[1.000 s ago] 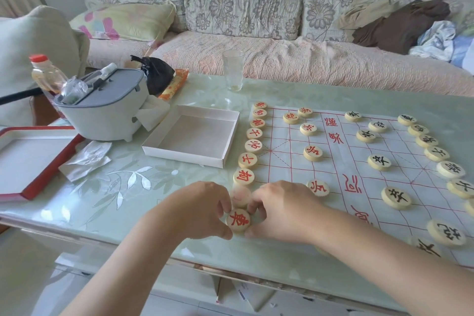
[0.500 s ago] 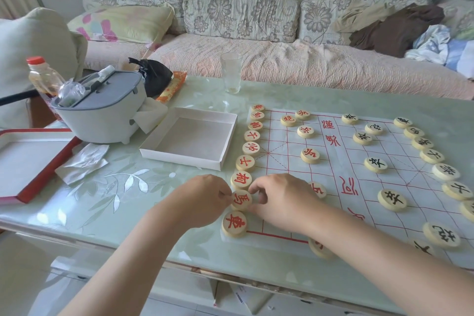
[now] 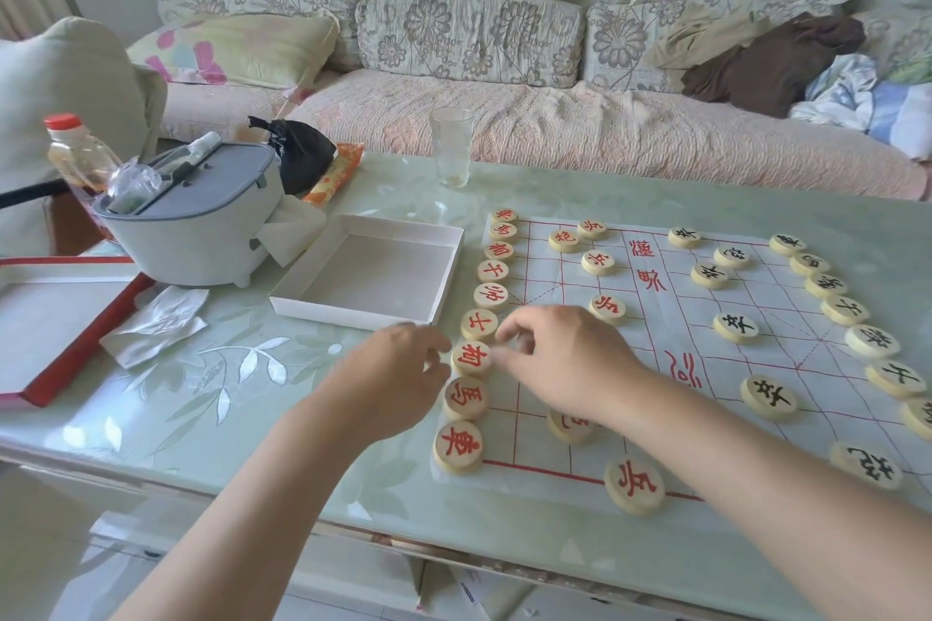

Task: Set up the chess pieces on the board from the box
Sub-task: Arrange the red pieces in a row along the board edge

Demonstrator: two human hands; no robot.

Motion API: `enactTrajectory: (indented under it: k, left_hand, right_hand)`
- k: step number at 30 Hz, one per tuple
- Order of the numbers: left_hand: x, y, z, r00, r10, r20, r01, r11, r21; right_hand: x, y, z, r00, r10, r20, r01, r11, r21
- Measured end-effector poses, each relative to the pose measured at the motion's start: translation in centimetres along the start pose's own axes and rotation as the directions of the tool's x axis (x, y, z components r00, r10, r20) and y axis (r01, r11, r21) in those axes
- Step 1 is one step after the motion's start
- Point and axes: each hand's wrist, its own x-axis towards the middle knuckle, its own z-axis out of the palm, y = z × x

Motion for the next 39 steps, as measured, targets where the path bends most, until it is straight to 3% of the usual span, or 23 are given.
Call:
enactTrajectory:
  k: [3,6,13,21,26,31,34,39]
  left_hand:
    - [1.4,0.7,0.0,0.997,0.051,-0.065,-0.052,0.998,-0.022]
    - [3.0,1.4,0.6,0.998,0.058,-0.005,-0.058,0.998,-0.002]
    - [5.3,1.8,1.6,0.999,0.013,0.051,-0.015,0.999,0.034]
    - [5.5,1.6,1.8,0.995,-0.02,0.103,0.012,0.997,0.074]
    - [5.3,1.6,1.8,0.997,0.001,0.08,-0.006,0.998,0.067]
    - [5.7,1.7,1.1,0.996,0.022,-0.081,-0.016,0.997,0.082]
    - [6.4,1.6,1.2,0.995,0.047,-0.088,-0.037,0.992,0.121]
    - [7.3,1.3,2.0,0.973,0.202,-0.111,-0.157,0.932,0.326]
  right_hand:
    - [2.2,0.7,-0.5,0.998,0.031,-0.053,-0.033,0.999,-0.036]
    - [4.3,1.4,0.1,0.999,0.05,-0.005,-0.05,0.994,-0.102]
    - [6.7,2.4,1.1,0.99,-0.073,0.124,0.089,0.987,-0.132]
    - [7.0,3.0,1.7,0.995,-0.076,0.06,0.08,0.994,-0.075]
    - [6.8,2.8,1.5,0.996,-0.067,0.066,0.071,0.995,-0.063]
    - [6.9,2.7,1.4,0.998,-0.031,0.059,0.035,0.997,-0.069]
    - [6.8,2.6,1.6,0.997,-0.029,0.072,0.033,0.998,-0.049]
    - [7.1,2.8,1.6,0.994,-0.055,0.091,0.059,0.997,-0.046]
